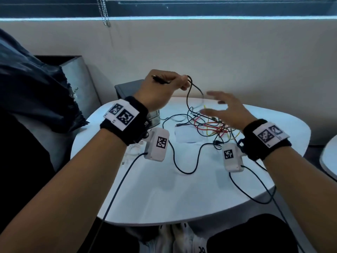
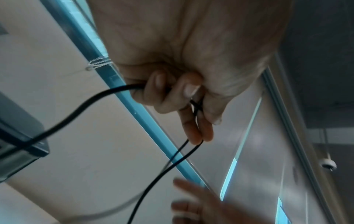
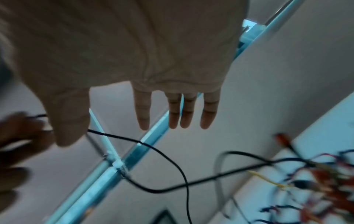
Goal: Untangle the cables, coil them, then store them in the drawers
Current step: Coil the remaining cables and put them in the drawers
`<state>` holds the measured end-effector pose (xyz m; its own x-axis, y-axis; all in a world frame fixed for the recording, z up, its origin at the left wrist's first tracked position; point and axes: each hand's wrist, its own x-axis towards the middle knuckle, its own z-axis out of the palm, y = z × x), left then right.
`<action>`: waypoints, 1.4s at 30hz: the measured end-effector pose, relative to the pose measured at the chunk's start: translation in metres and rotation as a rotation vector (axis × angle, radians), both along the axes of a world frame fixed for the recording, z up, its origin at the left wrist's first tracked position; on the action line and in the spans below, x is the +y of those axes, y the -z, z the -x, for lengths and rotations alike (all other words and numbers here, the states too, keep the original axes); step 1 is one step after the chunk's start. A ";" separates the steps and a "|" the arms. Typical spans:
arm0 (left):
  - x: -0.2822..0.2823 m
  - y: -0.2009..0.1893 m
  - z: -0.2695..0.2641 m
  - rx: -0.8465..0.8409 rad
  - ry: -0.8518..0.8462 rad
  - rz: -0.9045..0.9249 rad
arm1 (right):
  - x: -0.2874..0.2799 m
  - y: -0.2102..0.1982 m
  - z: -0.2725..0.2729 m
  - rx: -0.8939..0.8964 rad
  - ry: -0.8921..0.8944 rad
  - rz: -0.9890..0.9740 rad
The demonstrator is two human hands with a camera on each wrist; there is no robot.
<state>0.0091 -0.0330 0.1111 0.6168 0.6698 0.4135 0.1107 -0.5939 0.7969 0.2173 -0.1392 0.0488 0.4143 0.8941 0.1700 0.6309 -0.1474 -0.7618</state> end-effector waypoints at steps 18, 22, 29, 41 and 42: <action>0.016 -0.054 0.056 -0.342 -0.151 -0.079 | 0.012 0.016 -0.042 -0.367 0.096 0.426; 0.018 -0.029 0.041 -0.350 -0.156 -0.031 | 0.011 -0.031 -0.044 -0.438 0.247 0.186; 0.027 -0.003 0.031 -0.334 -0.139 0.030 | 0.013 -0.078 -0.050 -0.407 0.294 -0.089; 0.013 0.028 0.012 -0.271 -0.146 0.148 | 0.012 -0.076 -0.032 -0.321 0.249 -0.162; 0.010 0.033 0.007 -0.238 -0.139 0.164 | 0.012 -0.076 -0.029 -0.226 0.218 -0.202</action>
<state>0.0017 -0.0226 0.0782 0.4132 0.8106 0.4149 -0.0193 -0.4477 0.8940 0.2462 -0.1276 0.1253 0.5229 0.7283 0.4429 0.7571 -0.1580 -0.6340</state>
